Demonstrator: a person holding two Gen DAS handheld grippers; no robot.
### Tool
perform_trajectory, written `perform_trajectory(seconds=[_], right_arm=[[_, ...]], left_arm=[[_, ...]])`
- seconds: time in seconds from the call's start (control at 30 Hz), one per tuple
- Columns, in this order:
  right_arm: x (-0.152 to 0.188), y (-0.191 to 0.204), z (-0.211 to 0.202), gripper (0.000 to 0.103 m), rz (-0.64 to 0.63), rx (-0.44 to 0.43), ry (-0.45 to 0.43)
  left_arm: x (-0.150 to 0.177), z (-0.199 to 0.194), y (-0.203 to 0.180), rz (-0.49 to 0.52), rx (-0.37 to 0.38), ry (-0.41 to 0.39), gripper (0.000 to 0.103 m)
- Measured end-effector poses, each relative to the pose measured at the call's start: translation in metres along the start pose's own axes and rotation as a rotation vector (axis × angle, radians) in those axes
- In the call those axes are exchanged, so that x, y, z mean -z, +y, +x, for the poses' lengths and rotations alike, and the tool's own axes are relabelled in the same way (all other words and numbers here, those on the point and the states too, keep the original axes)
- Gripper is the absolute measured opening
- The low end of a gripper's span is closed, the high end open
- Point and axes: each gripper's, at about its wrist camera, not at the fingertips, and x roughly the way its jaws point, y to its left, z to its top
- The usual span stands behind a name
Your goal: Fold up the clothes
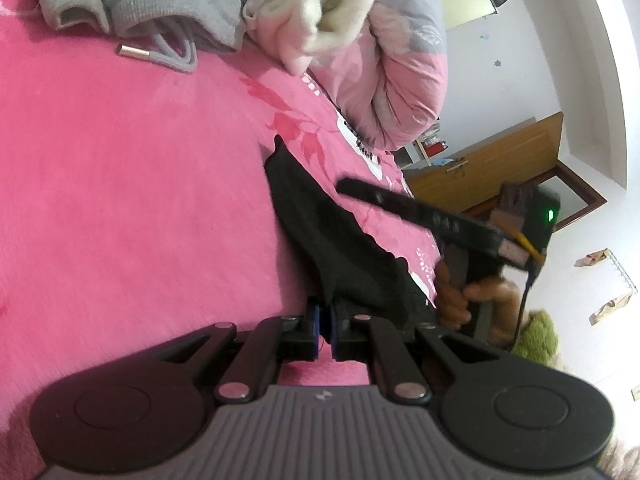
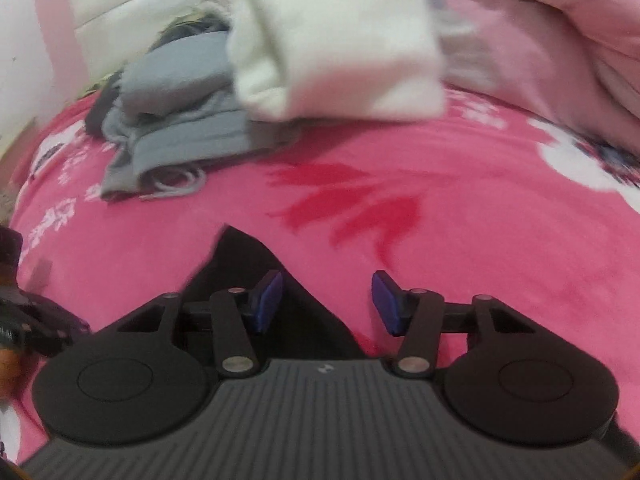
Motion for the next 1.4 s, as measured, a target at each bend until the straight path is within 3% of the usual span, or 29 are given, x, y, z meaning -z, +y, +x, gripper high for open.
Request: perform_trajectory(seconds=[0.13, 0.23, 0.3, 0.57, 0.6, 0.63, 0.67, 0.93, 1.2, 1.3, 1.4], right_arm=[[-0.016, 0.014, 0.021, 0.039, -0.071, -0.040, -0.002], [-0.020, 0.018, 0.032, 0.028, -0.129, -0.004, 0.039], [-0.022, 0.013, 0.029, 0.024, -0.103, -0.006, 0.023], [-0.019, 0.020, 0.036, 0.024, -0.053, -0.093, 0.004], [-0.018, 0.024, 0.043, 0.021, -0.056, -0.089, 0.018], [-0.017, 0.028, 0.047, 0.002, -0.083, -0.066, 0.032], [-0.017, 0.033, 0.045, 0.000, -0.115, -0.045, 0.010], [-0.023, 0.033, 0.014, 0.000, -0.156, 0.055, -0.224], [-0.013, 0.022, 0.054, 0.000, -0.111, 0.084, -0.249], [-0.014, 0.013, 0.068, 0.002, -0.068, 0.123, -0.201], [-0.018, 0.002, 0.050, 0.007, 0.005, 0.156, -0.240]], left_arm=[[0.001, -0.001, 0.001, 0.000, 0.005, 0.002, 0.006], [0.001, -0.002, 0.001, 0.000, 0.006, 0.003, 0.006], [0.001, -0.002, 0.001, 0.003, 0.003, 0.003, 0.006], [0.003, -0.003, 0.000, 0.018, -0.006, -0.007, 0.006], [0.003, -0.003, 0.000, 0.017, -0.004, -0.010, 0.006], [0.003, -0.003, 0.001, 0.012, 0.002, -0.012, 0.006], [0.002, -0.004, 0.002, 0.002, 0.011, -0.012, 0.006], [-0.013, -0.014, 0.012, -0.038, -0.004, -0.095, 0.006], [-0.018, -0.016, 0.023, -0.088, -0.002, -0.130, 0.005], [-0.018, -0.013, 0.025, -0.088, -0.013, -0.126, 0.005], [-0.018, -0.013, 0.026, -0.090, -0.011, -0.126, 0.006]])
